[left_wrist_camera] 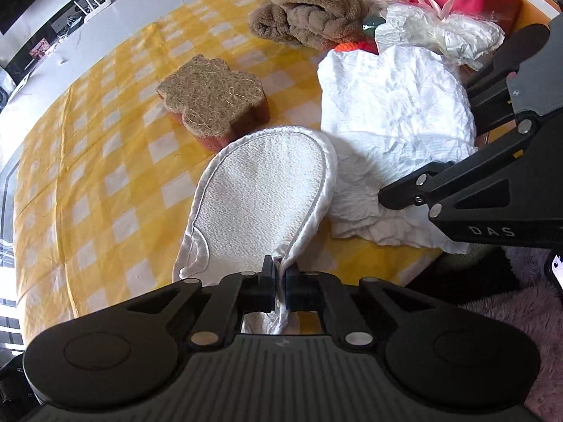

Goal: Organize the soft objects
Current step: 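Grasp the white terry bath mitt with the left tool while the right tool grasps the white crumpled cloth, then carry the bath mitt with the left tool while the right tool carries the white cloth to the orange box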

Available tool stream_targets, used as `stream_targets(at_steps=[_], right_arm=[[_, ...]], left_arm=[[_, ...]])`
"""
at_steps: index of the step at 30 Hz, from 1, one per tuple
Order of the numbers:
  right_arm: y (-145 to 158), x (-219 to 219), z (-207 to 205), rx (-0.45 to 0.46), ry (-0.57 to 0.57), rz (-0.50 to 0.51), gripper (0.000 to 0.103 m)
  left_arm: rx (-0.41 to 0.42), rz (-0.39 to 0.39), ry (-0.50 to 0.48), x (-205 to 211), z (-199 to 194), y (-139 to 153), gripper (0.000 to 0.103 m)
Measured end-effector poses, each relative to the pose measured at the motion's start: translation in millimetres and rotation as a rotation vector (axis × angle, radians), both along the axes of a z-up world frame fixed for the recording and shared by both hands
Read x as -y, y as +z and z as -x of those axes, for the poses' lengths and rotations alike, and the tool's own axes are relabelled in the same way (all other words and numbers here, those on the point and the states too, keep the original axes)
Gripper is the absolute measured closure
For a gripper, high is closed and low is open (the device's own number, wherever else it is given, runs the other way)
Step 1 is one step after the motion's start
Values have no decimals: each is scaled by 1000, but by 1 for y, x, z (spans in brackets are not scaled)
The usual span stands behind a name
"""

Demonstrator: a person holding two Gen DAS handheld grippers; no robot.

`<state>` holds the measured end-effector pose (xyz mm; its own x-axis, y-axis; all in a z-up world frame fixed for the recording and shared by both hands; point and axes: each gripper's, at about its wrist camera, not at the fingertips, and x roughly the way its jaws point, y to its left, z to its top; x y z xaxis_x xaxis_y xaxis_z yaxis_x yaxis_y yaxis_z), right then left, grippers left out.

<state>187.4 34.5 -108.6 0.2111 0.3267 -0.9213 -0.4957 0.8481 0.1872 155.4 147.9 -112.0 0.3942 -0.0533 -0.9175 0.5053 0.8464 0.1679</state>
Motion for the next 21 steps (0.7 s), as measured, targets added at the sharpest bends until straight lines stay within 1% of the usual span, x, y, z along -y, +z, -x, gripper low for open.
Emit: stream_targets(at_steps=[4,8,16,21], right_arm=[[16,6,8,26,16,-17,91],[34,11,16,59,38,-23,92],[74,24,32,133,85,-14,92],[99,41,45,186,85,-6,92]], left_arm=[[38,13,44,-1,3,14,98],[65,21,69,-1,9,35,98],[123,0,71,12,26,74,98],[163,-4,67,23,36,96,98]])
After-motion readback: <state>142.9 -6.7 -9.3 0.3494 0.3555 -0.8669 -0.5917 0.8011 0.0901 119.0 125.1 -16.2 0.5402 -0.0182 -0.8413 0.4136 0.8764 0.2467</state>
